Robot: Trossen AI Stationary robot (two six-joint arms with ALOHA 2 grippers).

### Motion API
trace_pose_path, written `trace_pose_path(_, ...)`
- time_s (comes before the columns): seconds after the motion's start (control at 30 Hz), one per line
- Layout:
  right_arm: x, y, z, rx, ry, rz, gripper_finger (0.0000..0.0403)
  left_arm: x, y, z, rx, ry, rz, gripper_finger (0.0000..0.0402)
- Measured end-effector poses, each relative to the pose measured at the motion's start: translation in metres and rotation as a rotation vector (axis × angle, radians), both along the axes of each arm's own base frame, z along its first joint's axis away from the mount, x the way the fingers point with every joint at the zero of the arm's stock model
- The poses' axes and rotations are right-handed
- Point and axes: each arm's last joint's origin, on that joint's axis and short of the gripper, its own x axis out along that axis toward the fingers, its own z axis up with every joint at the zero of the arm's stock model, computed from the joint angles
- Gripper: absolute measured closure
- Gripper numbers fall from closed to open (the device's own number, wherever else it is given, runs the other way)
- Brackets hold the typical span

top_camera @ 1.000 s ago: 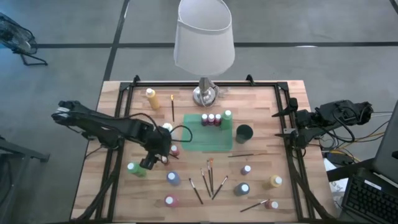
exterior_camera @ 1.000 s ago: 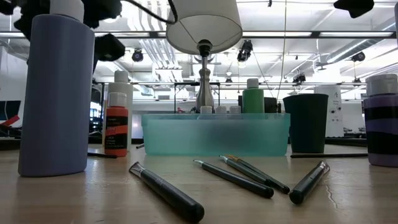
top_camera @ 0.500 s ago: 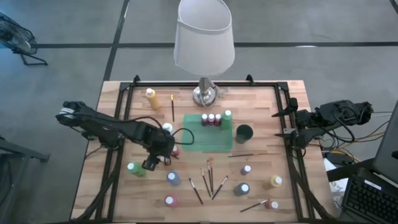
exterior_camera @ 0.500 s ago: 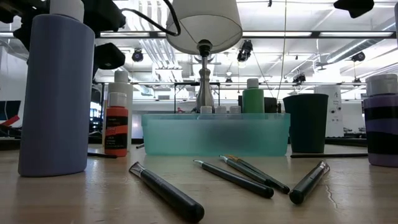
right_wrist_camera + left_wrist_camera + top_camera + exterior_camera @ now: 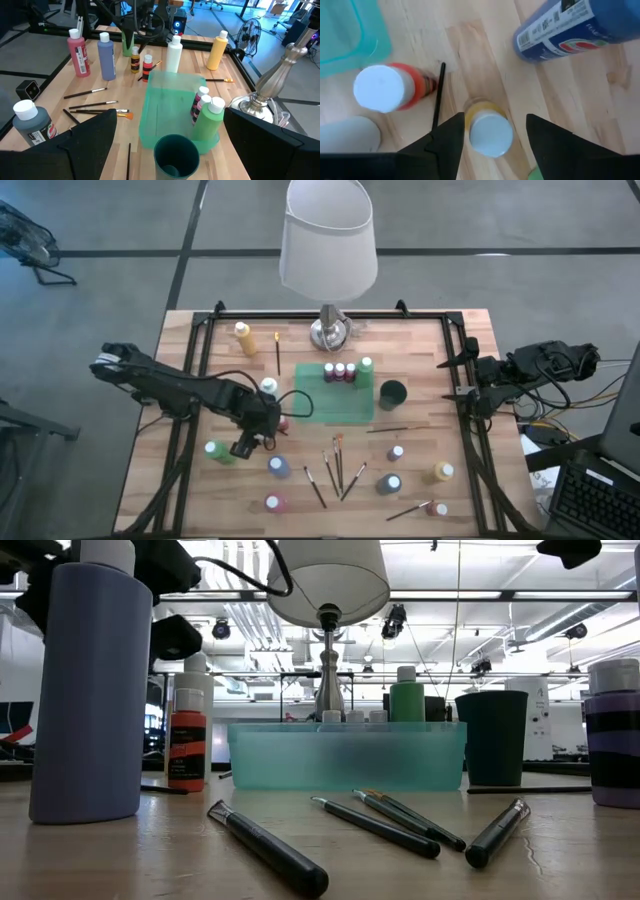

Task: Pick & Place Paint Supplies
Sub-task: Put the yellow paint bottle into the green bin

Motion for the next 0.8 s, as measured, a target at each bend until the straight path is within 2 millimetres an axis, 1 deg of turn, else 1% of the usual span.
trace_pose_path(0.1, 0.0, 0.0, 0.0, -0.001, 0.0, 0.001, 0.0039, -0.0013, 0.0004, -0.0037, 0.002, 0.008, -0.002, 0.0191)
trace_pose_path(0.53, 0.0, 0.0, 0.0, -0.001, 0.0, 0.001, 0.0039, -0.0006, 0.0002, -0.005, -0.001, -0.005, -0.003, 0.0196)
trace_pose_path(0.67, 0.0, 0.0, 0.0, -0.001, 0.0, 0.001, 0.0039, -0.0006, 0.0003, -0.005, 0.002, -0.007, -0.006, 0.021)
trace_pose_path(0.8, 0.0, 0.0, 0.0, -0.001, 0.0, 0.0, 0.0039, 0.0005, 0.0003, -0.0047, 0.012, -0.023, -0.015, 0.0236)
